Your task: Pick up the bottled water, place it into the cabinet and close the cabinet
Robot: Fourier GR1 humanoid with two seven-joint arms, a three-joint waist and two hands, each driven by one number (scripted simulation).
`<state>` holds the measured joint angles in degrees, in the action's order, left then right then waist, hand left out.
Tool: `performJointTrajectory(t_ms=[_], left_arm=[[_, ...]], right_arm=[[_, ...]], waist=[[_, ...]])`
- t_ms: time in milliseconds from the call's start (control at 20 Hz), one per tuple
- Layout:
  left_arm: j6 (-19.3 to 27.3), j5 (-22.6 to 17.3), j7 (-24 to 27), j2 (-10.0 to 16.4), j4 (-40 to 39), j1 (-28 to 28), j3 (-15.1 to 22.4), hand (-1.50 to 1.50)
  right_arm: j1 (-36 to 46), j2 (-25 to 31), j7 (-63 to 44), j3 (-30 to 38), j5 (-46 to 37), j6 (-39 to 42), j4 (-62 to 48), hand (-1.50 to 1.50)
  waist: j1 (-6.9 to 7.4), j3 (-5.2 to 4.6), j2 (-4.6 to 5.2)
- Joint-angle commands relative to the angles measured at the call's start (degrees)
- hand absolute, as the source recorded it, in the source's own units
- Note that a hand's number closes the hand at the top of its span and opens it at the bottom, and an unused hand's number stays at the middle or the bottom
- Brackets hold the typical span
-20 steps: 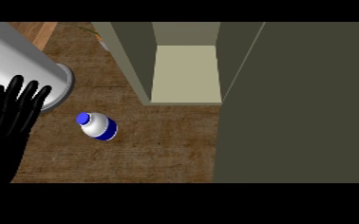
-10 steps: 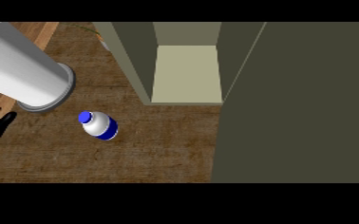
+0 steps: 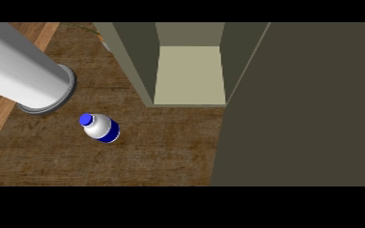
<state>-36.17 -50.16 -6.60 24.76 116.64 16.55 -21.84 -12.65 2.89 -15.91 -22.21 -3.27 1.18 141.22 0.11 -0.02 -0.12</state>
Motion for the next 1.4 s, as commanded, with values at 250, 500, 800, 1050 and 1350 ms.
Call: performJointTrajectory(t_ms=[250,500,800,1050,1350], left_arm=[[-3.02,8.86,-1.64,-1.91,-2.68,-2.36,-0.76,-1.50],[-2.23,15.17,-0.74,-5.74,-7.23,-6.68,1.64,-1.50],[-6.42,26.13,7.16,-9.22,-15.70,-8.64,1.75,-1.50],[-5.42,35.17,12.48,-9.14,-29.95,-16.84,2.20,-1.50],[-6.66,43.46,22.13,-9.04,-39.91,-16.36,3.19,-1.50]], right_arm=[[-1.39,1.09,-4.74,-4.48,-4.65,-1.83,7.13,-1.50],[2.66,0.73,-6.68,-4.85,-6.24,-3.85,5.36,-1.50],[1.13,3.85,-6.96,-2.07,-1.74,-3.22,8.03,-1.50],[5.91,0.99,-8.76,-6.46,-6.64,-7.02,4.42,-1.50],[3.79,3.63,-10.59,-8.32,-6.93,-7.58,9.36,-1.50]], waist=[[-0.38,0.00,-0.04],[-0.36,-0.01,0.05],[-0.48,0.00,0.07],[-0.86,-0.06,0.16],[-0.91,-0.08,0.06]])
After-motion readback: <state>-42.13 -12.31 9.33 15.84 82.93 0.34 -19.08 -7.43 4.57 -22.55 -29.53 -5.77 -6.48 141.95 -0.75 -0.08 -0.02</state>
